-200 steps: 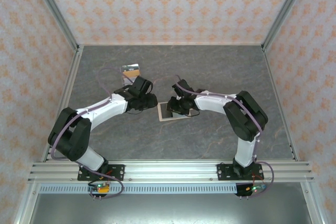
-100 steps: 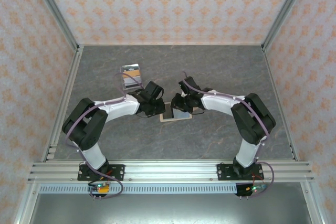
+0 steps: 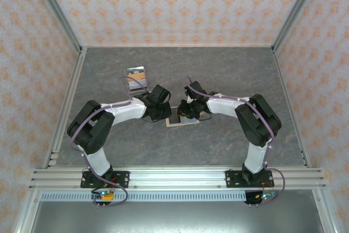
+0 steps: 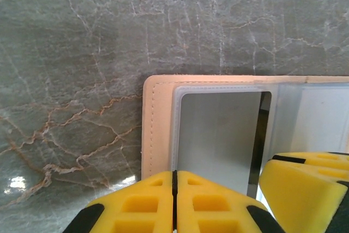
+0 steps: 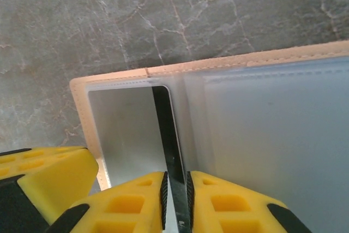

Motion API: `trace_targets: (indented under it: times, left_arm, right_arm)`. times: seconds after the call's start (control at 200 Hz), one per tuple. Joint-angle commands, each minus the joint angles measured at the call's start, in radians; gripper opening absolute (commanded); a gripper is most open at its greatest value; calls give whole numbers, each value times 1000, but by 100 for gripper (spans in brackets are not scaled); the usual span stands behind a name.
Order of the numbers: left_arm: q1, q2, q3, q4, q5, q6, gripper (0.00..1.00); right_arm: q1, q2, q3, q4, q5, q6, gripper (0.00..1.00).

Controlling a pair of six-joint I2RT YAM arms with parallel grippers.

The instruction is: Take the credit cards out of the card holder

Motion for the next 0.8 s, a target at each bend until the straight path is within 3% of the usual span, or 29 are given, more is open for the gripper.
trace_targets:
  times: [0.0,0.796]
  left_arm:
    - [-3,20,33,-13,-15,-15,8]
    - [-3,88,11,-46,-24,-31,2]
  right_arm:
    - [1,15,30,-26,12,-22,20]
    - [-13,15,-8,70,-79,-1,17]
